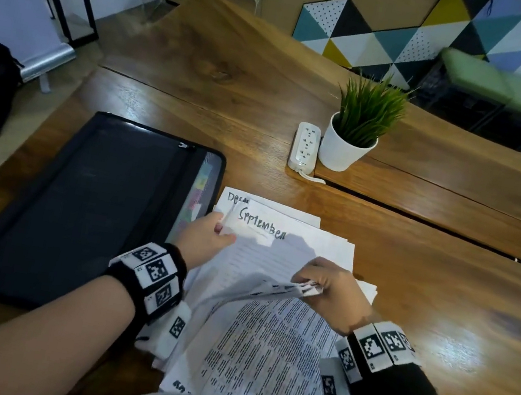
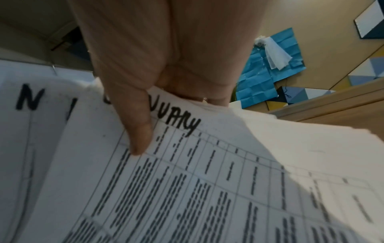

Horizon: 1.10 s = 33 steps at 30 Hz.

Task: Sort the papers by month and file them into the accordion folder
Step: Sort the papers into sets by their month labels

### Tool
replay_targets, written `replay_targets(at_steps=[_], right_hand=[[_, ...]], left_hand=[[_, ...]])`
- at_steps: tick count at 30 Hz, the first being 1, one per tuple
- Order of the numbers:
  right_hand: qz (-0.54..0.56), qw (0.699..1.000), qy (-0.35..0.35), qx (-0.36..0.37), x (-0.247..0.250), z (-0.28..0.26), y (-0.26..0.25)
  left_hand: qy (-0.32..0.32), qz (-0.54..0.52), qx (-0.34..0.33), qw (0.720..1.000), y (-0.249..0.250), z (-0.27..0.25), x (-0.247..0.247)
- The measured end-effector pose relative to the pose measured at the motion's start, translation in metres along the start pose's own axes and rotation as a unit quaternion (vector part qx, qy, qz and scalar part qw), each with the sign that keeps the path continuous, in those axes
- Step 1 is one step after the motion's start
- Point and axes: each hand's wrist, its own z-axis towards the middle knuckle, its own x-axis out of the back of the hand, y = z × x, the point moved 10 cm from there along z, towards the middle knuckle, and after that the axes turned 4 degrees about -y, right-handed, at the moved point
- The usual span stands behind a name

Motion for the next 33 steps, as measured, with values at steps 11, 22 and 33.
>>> replay_targets(at_steps=[11,22,33], right_hand=[[-0.021,0.996,0.078,-0.037,-0.007,-0.001,0.006],[-0.042,0.996,0.069,-0.043,-0.004,0.004,0.007],[-0.088,0.996,-0.020,-0.023,0.003,0.014,-0.005]], left_hand=[[-0.032,-0.001,-0.079,0.996,0.012,-0.013,-0.024],[-0.015,-0.042,-0.106,0.993,0.024,-0.006,-0.022],[-0.105,-0.110,-0.109,0.982,0.031,-0.010,-0.038]])
